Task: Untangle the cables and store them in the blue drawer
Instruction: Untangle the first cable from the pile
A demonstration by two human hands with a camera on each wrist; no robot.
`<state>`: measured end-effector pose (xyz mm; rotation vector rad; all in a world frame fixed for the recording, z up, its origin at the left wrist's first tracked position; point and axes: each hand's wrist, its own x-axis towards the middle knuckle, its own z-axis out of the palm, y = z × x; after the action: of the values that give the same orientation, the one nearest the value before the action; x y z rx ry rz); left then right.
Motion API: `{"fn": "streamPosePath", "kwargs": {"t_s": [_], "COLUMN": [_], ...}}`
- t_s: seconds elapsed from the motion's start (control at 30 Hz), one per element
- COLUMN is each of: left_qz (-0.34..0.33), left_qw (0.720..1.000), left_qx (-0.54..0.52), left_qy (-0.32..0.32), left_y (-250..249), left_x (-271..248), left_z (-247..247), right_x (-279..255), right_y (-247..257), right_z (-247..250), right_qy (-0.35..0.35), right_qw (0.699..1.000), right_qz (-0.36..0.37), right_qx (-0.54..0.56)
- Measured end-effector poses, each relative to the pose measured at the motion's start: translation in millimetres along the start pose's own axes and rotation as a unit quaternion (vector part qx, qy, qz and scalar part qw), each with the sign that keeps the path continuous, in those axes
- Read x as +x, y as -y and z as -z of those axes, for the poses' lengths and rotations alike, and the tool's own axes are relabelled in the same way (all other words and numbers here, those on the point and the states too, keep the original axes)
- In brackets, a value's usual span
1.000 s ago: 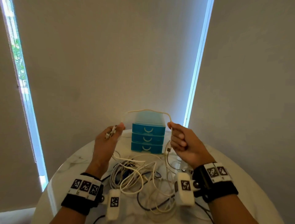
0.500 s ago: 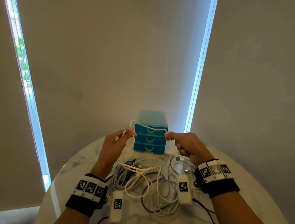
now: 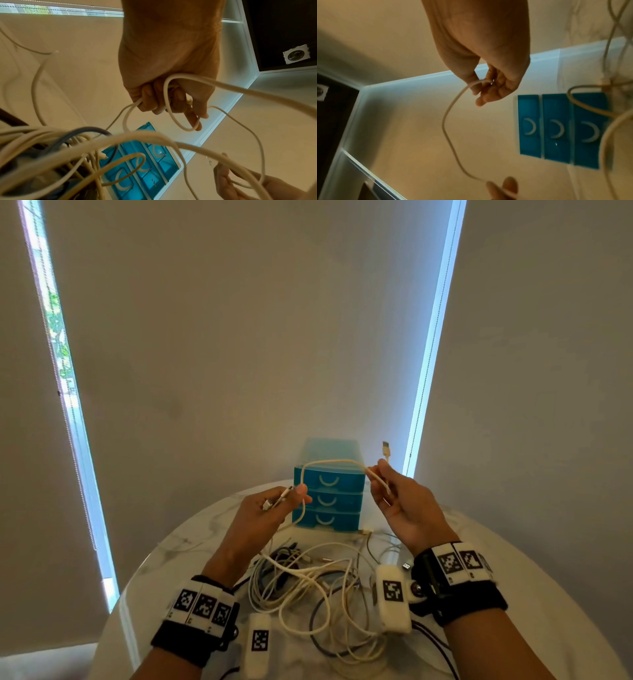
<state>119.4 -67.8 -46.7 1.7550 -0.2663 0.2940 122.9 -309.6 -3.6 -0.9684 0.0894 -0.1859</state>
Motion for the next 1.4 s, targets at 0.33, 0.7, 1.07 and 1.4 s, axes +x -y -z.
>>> {"fn": "streamPosePath", "kwargs": {"t_s": [0.33, 0.7, 1.07, 1.4], "left_qz": [0.068, 0.088, 0.036, -0.037], "left_qw": [0.990, 0.964, 0.963, 0.920], "left_qx": [-0.122, -0.246, -0.260, -0.274], "left_qy": [0.018, 0.049, -0.059, -0.277], "left_y": [7.8, 12.3, 19.7, 6.9], "left_x": [12.9, 14.1, 19.0, 9.0], "left_z": [4.7, 6.6, 14.2, 39.8], "right_x": [-8.4, -35.1, -14.8, -5.3], "right_y": [19.1, -38.8, -43.3, 2.6], "right_z": [-40.3, -80.8, -78.1, -101.6], "right_qy": [-0.111, 0.101, 0.046, -0.074], "right_qw": [0.948, 0.866, 0.927, 0.954], "right_qz": [0.225, 0.097, 0.119, 0.286], "right_qx": [-0.194, -0.480, -0.353, 0.057]}}
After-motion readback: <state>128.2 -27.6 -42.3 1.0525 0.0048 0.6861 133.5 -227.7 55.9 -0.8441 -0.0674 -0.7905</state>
